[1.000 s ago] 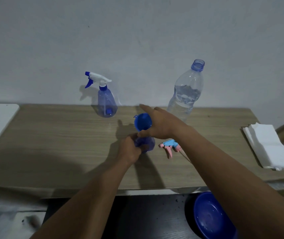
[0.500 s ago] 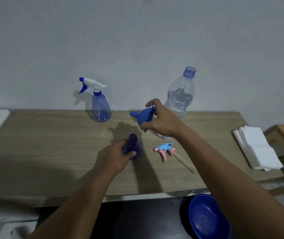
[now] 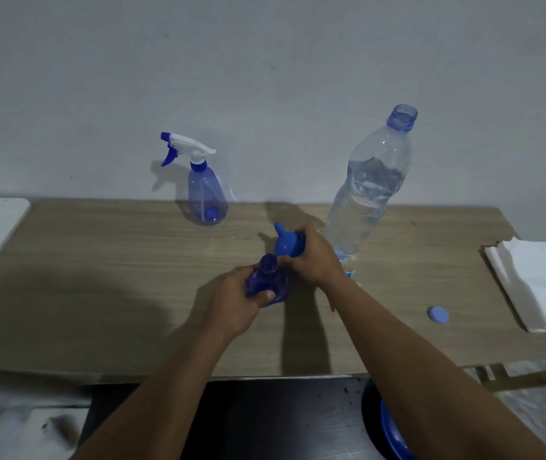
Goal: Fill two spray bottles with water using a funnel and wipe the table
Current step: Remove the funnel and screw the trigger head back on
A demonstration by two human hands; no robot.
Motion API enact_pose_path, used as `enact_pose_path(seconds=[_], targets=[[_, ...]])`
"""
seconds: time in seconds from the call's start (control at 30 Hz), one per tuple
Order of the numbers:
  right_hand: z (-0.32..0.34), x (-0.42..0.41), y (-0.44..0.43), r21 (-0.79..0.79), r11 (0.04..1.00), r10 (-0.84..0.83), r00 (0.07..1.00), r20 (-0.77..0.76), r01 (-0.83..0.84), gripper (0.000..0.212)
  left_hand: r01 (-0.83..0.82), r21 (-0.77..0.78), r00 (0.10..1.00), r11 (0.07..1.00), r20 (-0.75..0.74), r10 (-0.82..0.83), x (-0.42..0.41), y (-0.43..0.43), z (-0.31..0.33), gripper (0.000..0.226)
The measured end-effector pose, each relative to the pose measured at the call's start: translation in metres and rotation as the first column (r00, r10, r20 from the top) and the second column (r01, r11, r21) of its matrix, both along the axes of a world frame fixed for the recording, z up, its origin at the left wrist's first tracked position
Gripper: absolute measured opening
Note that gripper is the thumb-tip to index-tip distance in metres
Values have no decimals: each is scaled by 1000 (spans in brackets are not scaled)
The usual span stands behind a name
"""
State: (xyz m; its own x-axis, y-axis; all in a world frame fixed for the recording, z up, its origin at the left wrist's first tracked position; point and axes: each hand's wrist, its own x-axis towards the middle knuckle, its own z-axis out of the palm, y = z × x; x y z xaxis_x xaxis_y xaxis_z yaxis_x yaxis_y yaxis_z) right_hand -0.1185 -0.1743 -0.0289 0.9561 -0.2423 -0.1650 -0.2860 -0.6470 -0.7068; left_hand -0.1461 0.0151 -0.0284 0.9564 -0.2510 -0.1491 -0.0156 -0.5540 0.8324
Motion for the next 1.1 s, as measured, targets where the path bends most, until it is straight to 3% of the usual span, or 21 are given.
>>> enact_pose_path(seconds=[0.27,0.43,0.57,0.67,0.73,0.87,1.0,1.1], targets=[[-11,-8,-2,-113,990,75,996,-46,-79,64,13,17,1000,1000,10,-13,-4,0,8,45],[5,-30,-22,-273,959,81,997,-1,-78,46,19,-4,1000,1000,-6,-19,-12,-1,14,45],[10,-52,-43,-428,893,82,986,-147,-138,52,30,-31,999,999,-31,-31,-21,-8,17,45],[1,-64,-54,-467,870,60,974,-219,-159,37,16,-39,999,999,-29,-18,-25,-16,19,44],[-5,-68,-58,-463,870,48,965,-259,-168,40,13,-47,999,999,-34,-15,-27,-19,18,44],[-6,-63,-68,-332,937,12,960,-279,-109,72,2,-62,998,998,-68,-6,-28,-22,18,46],[-5,-63,-74,-336,932,4,933,-360,-134,44,2,-41,998,999,-70,-5,-29,-22,19,48],[4,-75,-76,-282,955,15,961,-275,-96,34,12,-22,998,1000,-65,-14,-30,-22,19,48]])
